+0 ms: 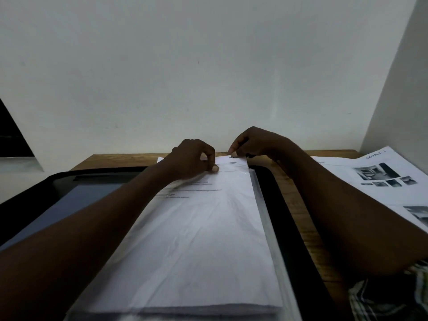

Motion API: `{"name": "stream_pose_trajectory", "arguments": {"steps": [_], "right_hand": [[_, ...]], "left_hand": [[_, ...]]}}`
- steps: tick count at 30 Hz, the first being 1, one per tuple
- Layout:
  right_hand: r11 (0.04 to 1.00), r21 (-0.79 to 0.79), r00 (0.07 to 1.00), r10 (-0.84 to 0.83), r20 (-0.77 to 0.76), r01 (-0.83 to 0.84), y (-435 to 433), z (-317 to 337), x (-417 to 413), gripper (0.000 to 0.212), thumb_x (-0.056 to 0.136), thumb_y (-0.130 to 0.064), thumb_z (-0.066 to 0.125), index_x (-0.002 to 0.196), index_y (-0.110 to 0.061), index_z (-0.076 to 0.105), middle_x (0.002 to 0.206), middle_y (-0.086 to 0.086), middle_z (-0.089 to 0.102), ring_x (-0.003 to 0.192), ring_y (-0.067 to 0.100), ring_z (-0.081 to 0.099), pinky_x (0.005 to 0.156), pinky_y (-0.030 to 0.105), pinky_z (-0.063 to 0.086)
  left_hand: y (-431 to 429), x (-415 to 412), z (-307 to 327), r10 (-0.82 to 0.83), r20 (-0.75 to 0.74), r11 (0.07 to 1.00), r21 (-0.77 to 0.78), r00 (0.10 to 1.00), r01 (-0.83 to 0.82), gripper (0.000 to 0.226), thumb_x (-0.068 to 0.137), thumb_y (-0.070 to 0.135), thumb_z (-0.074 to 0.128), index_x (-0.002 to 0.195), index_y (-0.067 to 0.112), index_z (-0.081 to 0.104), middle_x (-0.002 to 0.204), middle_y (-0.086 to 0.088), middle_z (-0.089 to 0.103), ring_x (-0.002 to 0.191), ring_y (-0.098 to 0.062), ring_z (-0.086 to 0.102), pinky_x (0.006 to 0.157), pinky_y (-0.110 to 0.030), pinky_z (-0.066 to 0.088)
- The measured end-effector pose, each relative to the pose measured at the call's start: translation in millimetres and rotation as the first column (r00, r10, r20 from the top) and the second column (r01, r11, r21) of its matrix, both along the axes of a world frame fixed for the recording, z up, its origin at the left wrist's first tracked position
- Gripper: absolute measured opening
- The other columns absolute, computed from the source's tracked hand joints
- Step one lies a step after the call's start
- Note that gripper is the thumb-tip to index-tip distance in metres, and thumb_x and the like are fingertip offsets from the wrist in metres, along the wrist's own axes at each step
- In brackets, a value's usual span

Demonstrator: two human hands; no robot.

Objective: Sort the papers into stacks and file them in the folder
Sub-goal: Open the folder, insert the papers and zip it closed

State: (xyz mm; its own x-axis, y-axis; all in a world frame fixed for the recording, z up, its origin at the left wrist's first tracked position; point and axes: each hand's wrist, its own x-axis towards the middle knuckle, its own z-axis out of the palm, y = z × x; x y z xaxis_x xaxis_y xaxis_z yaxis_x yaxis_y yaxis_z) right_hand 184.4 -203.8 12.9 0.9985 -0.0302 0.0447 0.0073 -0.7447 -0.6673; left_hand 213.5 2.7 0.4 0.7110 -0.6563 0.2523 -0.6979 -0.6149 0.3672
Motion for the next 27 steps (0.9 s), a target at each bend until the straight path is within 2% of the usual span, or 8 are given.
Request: {"name": "stream_pose_trajectory", "arguments": {"steps": [6, 8, 12, 16, 19, 22, 25, 27], "right_hand": [[1.0, 0.001, 0.99, 0.031, -0.135, -0.031, 3.0, 3.9, -3.5, 0.012, 0.087, -0.01, 0.064, 0.092, -0.017, 0.072, 0.086, -0.001, 0.065, 0.079, 0.01, 0.054, 0.062, 0.019, 0.044], [0.999, -0.004, 0.993, 0.034, -0.114, -0.034, 4.3, 1.9, -1.6, 0.009, 0.087, -0.012, 0.066, 0.092, -0.017, 0.072, 0.087, -0.001, 0.065, 0.081, 0.01, 0.055, 0.062, 0.019, 0.044], [0.997, 0.003, 0.994, 0.081, -0.078, -0.081, 2.2, 1.3, -1.2, 0.013, 0.084, -0.01, 0.07, 0.096, -0.012, 0.075, 0.083, 0.004, 0.064, 0.075, 0.012, 0.054, 0.066, 0.02, 0.046], [0.994, 0.042, 0.986, 0.107, -0.13, -0.102, 2.0, 2.8, -5.2, 0.016, 0.088, -0.001, 0.063, 0.095, -0.01, 0.074, 0.075, 0.001, 0.064, 0.062, 0.007, 0.057, 0.056, 0.014, 0.049], [0.991, -0.017, 0.985, 0.127, -0.119, -0.129, 3.8, 8.9, -6.2, 0.024, 0.085, 0.004, 0.06, 0.085, -0.015, 0.073, 0.084, 0.007, 0.065, 0.074, 0.012, 0.056, 0.06, 0.014, 0.048], [0.986, 0.055, 0.971, 0.167, -0.174, -0.16, 4.8, 15.5, -7.1, 0.023, 0.084, 0.008, 0.06, 0.081, -0.012, 0.072, 0.083, 0.01, 0.066, 0.071, 0.014, 0.06, 0.06, 0.015, 0.052], [0.983, -0.015, 0.94, 0.171, -0.297, -0.183, 8.9, 16.4, -8.2, 0.018, 0.081, 0.003, 0.069, 0.077, -0.014, 0.073, 0.075, 0.004, 0.066, 0.068, 0.011, 0.06, 0.058, 0.017, 0.05], [0.982, -0.087, 0.943, 0.135, -0.305, -0.169, 11.2, 16.1, -6.7, 0.014, 0.084, -0.003, 0.068, 0.081, -0.016, 0.072, 0.075, -0.001, 0.064, 0.07, 0.008, 0.057, 0.062, 0.018, 0.046]], "left_hand": [[2.3, -1.5, -2.4, -0.028, 0.038, 0.997, -0.073, 0.999, 0.03, 0.02, 0.08, 0.037, 0.077, 0.068, 0.027, 0.064, 0.081, 0.006, 0.067, 0.085, -0.019, 0.057, 0.086, -0.046, 0.049], [2.1, -2.3, -4.1, -0.028, 0.045, 0.997, -0.077, 0.999, 0.032, 0.021, 0.077, 0.045, 0.07, 0.073, 0.025, 0.064, 0.085, 0.004, 0.067, 0.088, -0.021, 0.058, 0.085, -0.046, 0.049], [1.1, -5.8, -5.9, -0.036, 0.027, 0.995, -0.096, 0.999, 0.038, 0.017, 0.077, 0.041, 0.074, 0.075, 0.03, 0.062, 0.1, -0.002, 0.068, 0.098, -0.024, 0.059, 0.089, -0.051, 0.048], [0.5, -8.1, -8.1, 0.0, 0.019, 0.99, -0.138, 1.0, 0.003, 0.014, 0.065, 0.05, 0.065, 0.066, 0.039, 0.056, 0.099, 0.002, 0.067, 0.101, -0.024, 0.06, 0.092, -0.051, 0.047], [0.3, -5.9, -10.8, -0.01, 0.045, 0.986, -0.166, 0.999, 0.017, 0.012, 0.064, 0.048, 0.065, 0.063, 0.042, 0.056, 0.098, 0.005, 0.065, 0.099, -0.022, 0.061, 0.092, -0.052, 0.047], [0.8, -3.7, -11.5, -0.008, 0.07, 0.986, -0.165, 0.997, 0.019, 0.011, 0.066, 0.048, 0.064, 0.064, 0.042, 0.055, 0.097, 0.006, 0.064, 0.097, -0.021, 0.061, 0.092, -0.052, 0.047], [-0.4, -4.2, -12.9, -0.016, 0.072, 0.988, -0.149, 0.997, 0.027, 0.012, 0.067, 0.049, 0.063, 0.067, 0.038, 0.059, 0.094, 0.006, 0.064, 0.096, -0.022, 0.061, 0.092, -0.051, 0.046], [-1.7, -4.9, -14.8, -0.016, 0.085, 0.992, -0.125, 0.996, 0.026, 0.017, 0.068, 0.048, 0.061, 0.071, 0.031, 0.062, 0.093, 0.005, 0.064, 0.096, -0.023, 0.059, 0.093, -0.051, 0.045]]}}
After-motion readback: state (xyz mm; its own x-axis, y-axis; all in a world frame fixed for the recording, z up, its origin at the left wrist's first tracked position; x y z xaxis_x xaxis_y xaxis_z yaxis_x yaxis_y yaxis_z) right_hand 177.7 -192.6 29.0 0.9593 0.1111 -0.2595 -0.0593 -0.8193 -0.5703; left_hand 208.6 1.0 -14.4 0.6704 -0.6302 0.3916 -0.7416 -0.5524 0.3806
